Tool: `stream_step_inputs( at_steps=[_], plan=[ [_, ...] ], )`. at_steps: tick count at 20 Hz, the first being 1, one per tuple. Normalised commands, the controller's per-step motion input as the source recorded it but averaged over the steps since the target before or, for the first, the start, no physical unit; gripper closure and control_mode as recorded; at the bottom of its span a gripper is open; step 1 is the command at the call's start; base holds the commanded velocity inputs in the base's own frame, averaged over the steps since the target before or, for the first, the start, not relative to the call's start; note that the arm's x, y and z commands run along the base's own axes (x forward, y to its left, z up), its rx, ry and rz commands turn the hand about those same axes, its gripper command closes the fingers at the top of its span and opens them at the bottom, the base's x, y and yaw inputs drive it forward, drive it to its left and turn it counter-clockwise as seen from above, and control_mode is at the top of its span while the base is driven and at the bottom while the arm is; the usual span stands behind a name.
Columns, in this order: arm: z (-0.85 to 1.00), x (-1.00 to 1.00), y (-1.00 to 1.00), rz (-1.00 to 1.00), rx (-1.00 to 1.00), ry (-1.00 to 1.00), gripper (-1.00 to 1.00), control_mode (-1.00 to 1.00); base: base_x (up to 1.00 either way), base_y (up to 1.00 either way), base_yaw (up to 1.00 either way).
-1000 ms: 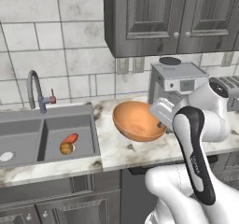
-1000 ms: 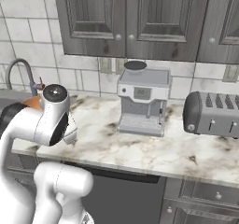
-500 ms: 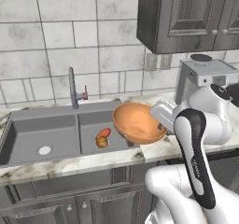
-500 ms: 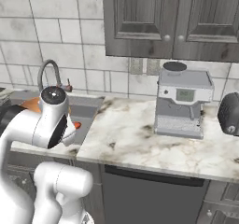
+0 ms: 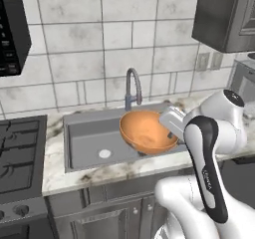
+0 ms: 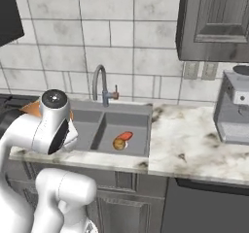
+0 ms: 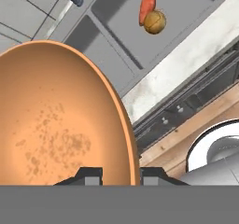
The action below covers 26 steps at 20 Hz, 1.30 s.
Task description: Dump the sweet potato and potato from the bowl so the bowl can be washed. Place the bowl in the sink after clearing the leftovers.
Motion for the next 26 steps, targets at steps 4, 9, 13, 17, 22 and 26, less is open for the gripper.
stream_step_inputs(
  at_steps=[4,9,13,17,22,26],
  plan=[
    [0.00,0.00,0.00,0.00,0.00,0.00,1.00,1.00,0.06,0.91,-0.12],
    [0.00,0.00,0.00,0.00,0.00,0.00,1.00,1.00,0.25,0.58,-0.05],
    [0.00,0.00,0.00,0.00,0.00,0.00,1.00,1.00,0.39,0.46,0.00],
    [0.00,0.00,0.00,0.00,0.00,0.00,1.00,1.00,0.31,0.57,-0.01],
    [0.00,0.00,0.00,0.00,0.00,0.00,1.00,1.00,0.11,0.68,-0.03],
    [0.00,0.00,0.00,0.00,0.00,0.00,1.00,1.00,0.34,0.42,-0.04]
  ],
)
